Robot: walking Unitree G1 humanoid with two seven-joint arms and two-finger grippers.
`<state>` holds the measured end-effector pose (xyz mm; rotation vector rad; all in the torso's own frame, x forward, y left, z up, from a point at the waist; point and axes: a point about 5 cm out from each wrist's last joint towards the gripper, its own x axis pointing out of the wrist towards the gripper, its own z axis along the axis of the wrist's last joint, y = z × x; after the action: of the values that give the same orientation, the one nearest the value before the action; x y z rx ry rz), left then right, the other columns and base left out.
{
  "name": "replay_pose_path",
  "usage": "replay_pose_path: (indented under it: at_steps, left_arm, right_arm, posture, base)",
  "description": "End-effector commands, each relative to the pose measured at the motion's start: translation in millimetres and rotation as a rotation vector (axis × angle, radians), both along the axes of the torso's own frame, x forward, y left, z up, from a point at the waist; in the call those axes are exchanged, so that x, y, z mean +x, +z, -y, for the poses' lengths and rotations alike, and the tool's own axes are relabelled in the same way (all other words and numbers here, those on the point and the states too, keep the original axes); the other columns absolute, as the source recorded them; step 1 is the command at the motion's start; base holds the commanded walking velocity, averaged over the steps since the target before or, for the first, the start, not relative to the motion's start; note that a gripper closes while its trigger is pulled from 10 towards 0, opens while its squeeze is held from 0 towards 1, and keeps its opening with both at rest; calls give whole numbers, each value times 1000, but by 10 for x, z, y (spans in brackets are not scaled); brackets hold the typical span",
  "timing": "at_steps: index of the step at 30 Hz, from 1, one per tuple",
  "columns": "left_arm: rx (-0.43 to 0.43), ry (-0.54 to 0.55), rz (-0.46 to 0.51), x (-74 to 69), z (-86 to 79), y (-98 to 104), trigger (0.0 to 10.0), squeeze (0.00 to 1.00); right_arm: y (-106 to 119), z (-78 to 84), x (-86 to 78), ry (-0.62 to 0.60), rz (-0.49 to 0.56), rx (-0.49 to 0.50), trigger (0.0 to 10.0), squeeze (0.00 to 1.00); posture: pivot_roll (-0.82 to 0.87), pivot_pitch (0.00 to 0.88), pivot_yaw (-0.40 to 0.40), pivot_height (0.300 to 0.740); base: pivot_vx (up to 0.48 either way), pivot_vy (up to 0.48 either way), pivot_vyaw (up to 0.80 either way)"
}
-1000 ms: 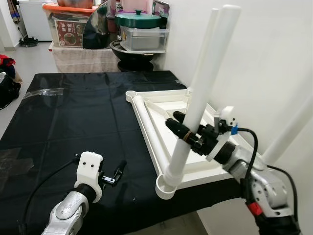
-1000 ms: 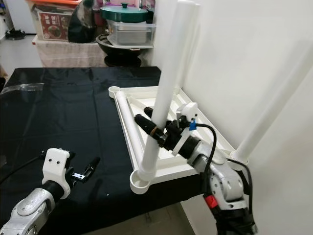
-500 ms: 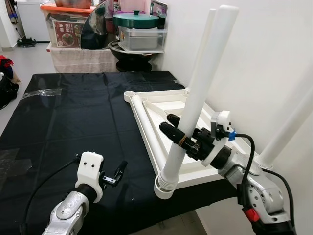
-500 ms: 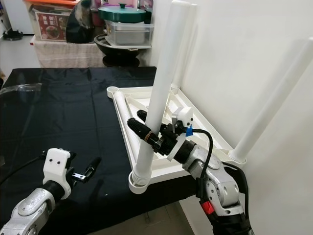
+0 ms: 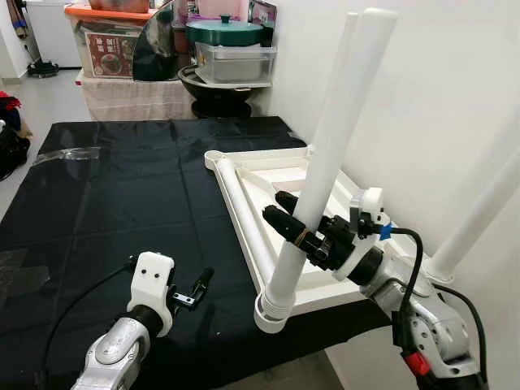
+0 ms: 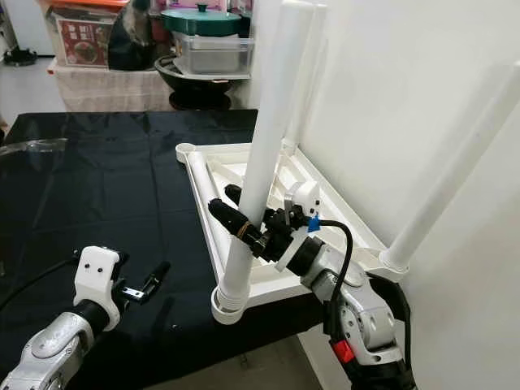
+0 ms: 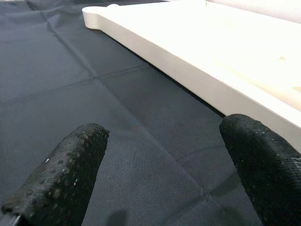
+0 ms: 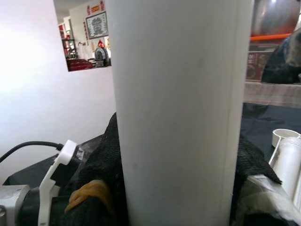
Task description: Building children table
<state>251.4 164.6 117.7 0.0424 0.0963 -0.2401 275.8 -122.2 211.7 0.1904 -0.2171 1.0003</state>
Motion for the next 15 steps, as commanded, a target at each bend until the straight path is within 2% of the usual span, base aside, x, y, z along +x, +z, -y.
replay_pose_path:
  at_steps: [1,6,15]
  left_arm:
    - [-13,3,-20,1,13,-48,10000,0]
    - [-13,11,-21,-13,10,-55,10000,0]
    - [-15,14,-22,-14,21,-56,10000,0]
  right_arm:
    - [-151,-110,-7,46,-66,-37,0,0]
    - [-148,-218,-44,81,-39,-79,0,0]
    - [-152,-223,-30,74,-25,-94,0,0]
  posture:
    - [120,0,-107,740]
    - [122,0,-112,740]
    - [122,0,-115,740]
  base:
    - [0,0,0]
    - [0,0,0]
    - [0,0,0]
